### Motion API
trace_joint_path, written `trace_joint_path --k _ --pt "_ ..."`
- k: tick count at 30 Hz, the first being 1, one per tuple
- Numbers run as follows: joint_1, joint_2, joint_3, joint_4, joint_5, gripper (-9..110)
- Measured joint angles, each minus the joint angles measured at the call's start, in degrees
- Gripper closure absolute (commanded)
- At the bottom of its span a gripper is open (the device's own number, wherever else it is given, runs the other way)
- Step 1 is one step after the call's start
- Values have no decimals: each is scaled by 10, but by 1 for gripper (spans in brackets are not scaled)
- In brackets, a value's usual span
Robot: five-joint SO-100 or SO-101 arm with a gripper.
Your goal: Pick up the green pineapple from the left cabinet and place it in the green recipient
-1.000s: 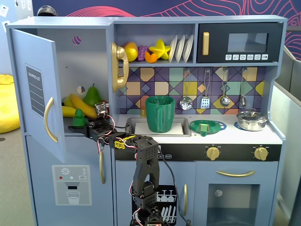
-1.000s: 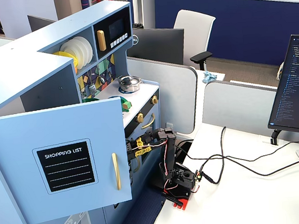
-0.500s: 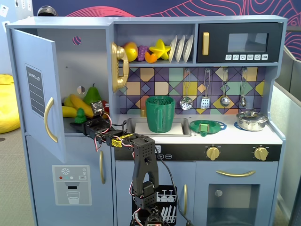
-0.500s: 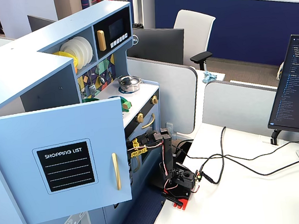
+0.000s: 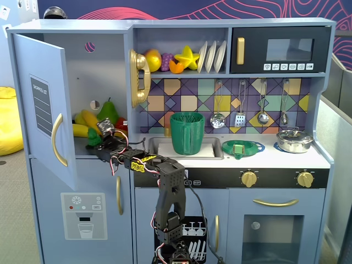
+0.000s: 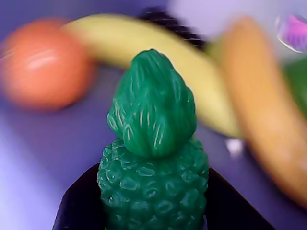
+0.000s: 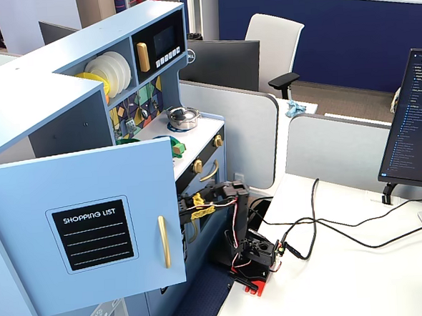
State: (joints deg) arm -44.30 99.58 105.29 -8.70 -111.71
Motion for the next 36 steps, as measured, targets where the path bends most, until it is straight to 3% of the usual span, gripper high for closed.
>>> trace_joint_path --k 9,14,19,28,36 --pt "-40 275 125 148 -53 101" --pt "-22 445 152 272 -56 101" --pt "67 551 132 387 -32 101" --pt "354 469 -20 450 134 101" --pt "442 261 -149 401 163 101"
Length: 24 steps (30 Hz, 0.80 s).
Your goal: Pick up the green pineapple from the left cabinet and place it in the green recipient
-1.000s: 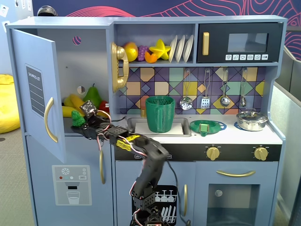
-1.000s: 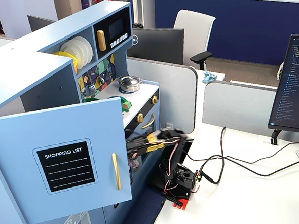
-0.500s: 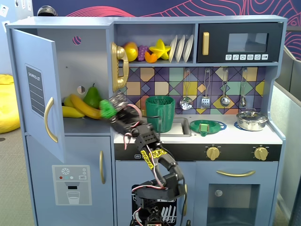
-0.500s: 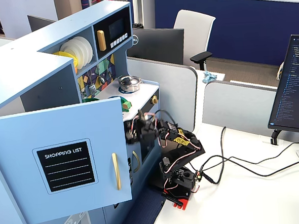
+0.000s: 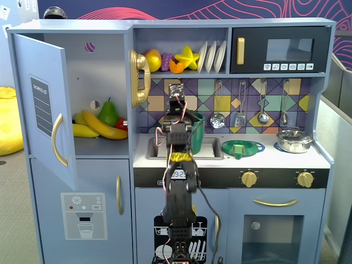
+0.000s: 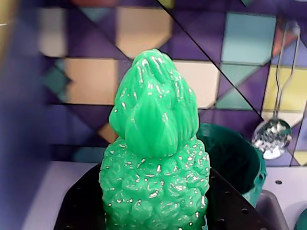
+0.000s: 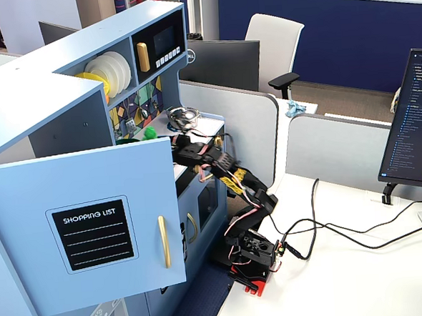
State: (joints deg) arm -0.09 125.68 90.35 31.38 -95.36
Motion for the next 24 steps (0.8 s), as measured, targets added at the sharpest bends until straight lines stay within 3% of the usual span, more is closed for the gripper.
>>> trace_joint_path --k 6,10,14,24 --pt "18 -146 -95 -33 5 101" --pt "18 -231 -163 -43 2 81" --pt "18 -289 -208 -43 3 69" --pt "18 -351 -269 -42 7 72"
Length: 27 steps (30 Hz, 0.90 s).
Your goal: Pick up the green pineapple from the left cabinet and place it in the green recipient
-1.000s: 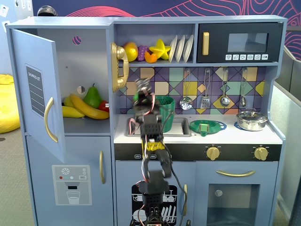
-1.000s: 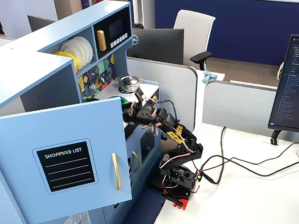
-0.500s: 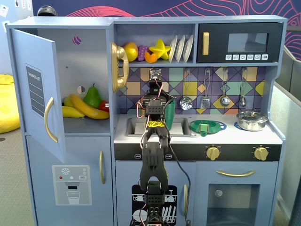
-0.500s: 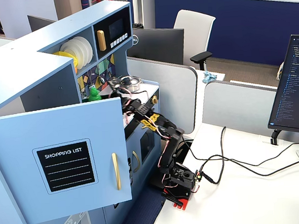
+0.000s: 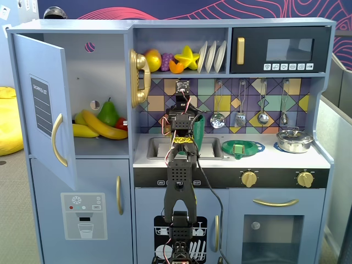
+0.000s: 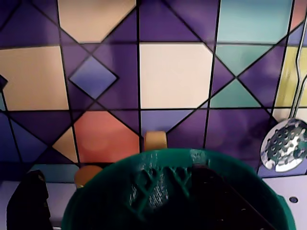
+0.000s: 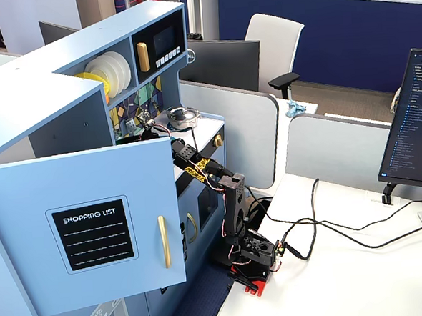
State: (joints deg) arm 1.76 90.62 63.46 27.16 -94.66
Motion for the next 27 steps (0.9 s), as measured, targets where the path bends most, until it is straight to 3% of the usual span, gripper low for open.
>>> trace_joint_path --k 4,12,21,27 --pt "2 73 58 11 -4 74" --pt "19 370 246 151 -6 75" --pt "33 654 689 204 -31 83" --pt "23 762 906 297 14 89"
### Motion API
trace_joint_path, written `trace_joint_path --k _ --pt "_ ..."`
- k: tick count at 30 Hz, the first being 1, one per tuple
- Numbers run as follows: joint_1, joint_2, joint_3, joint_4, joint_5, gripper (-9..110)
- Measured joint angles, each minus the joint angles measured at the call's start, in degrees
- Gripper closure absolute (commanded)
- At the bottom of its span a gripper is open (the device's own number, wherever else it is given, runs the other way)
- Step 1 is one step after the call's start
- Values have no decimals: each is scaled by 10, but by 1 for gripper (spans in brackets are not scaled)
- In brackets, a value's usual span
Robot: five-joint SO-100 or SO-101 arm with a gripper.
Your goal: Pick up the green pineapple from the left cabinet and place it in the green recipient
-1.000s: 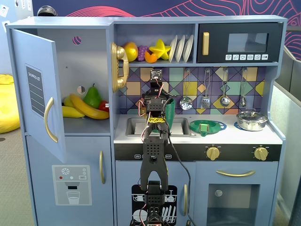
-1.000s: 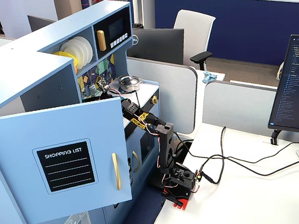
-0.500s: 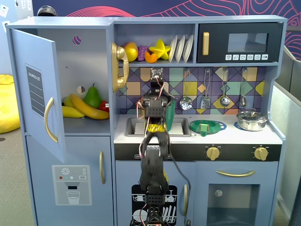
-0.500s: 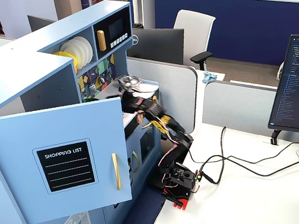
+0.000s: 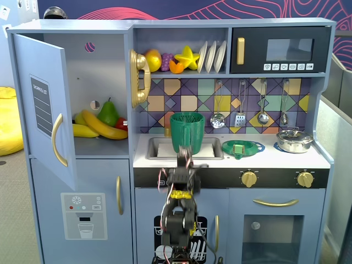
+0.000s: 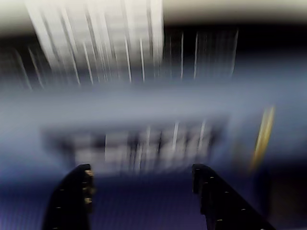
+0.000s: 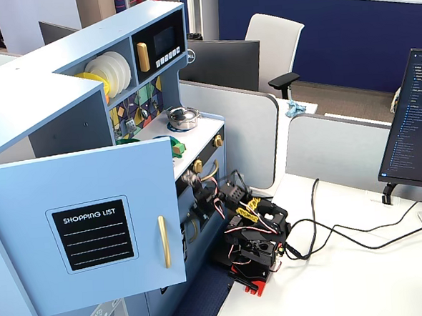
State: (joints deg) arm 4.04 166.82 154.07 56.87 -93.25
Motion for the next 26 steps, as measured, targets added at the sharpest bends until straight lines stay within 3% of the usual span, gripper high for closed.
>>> trace_joint_path --k 12,26 --pt "-11 125 173 192 29 86" --pt "-23 156 171 204 83 86"
